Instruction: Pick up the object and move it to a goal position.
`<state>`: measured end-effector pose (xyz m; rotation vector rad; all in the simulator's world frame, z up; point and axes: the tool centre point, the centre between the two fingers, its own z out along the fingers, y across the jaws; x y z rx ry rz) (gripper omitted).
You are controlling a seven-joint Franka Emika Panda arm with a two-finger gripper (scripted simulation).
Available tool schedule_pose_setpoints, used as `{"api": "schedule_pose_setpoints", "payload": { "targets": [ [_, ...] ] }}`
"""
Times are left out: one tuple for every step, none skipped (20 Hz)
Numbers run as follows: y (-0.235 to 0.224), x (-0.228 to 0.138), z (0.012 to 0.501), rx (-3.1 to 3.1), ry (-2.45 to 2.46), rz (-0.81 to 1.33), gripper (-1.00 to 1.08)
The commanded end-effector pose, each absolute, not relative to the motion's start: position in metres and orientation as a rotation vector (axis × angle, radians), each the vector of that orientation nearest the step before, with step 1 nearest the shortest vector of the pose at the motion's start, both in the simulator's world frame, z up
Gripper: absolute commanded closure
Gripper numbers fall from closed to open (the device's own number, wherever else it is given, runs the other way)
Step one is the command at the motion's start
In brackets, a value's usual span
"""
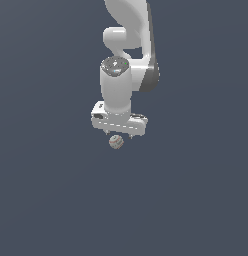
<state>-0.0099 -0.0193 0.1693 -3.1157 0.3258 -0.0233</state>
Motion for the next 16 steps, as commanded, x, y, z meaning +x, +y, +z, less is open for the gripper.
{"api": "schedule_pose_setpoints", "payload": {
  "targets": [
    [-0.021,-0.014,0.162,-3.102,0.429,-0.02,-0.92],
    [-0.021,-0.016,0.159,-3.095,0.474,-0.018,-0.92],
    [-0.022,-0.017,0.156,-3.087,0.52,-0.017,-0.92],
    [-0.023,-0.019,0.153,-3.079,0.566,-0.015,-0.92],
    [-0.023,-0.021,0.15,-3.07,0.612,-0.014,-0.92],
    [-0.024,-0.023,0.147,-3.061,0.657,-0.012,-0.92],
    [-0.025,-0.025,0.143,-3.051,0.703,-0.011,-0.92],
    [-0.025,-0.027,0.14,-3.04,0.748,-0.01,-0.92],
    [-0.026,-0.029,0.137,-3.029,0.793,-0.009,-0.92],
    [-0.027,-0.031,0.135,-3.017,0.839,-0.008,-0.92],
    [-0.028,-0.033,0.132,-3.004,0.884,-0.006,-0.92],
    [-0.029,-0.035,0.129,-2.991,0.929,-0.005,-0.92],
    [-0.03,-0.037,0.126,-2.977,0.974,-0.004,-0.92],
    [-0.03,-0.039,0.123,-2.963,1.018,-0.004,-0.92],
    [-0.031,-0.041,0.12,-2.949,1.061,-0.003,-0.92],
    [-0.032,-0.042,0.118,-2.935,1.101,-0.002,-0.92]
  ]
}}
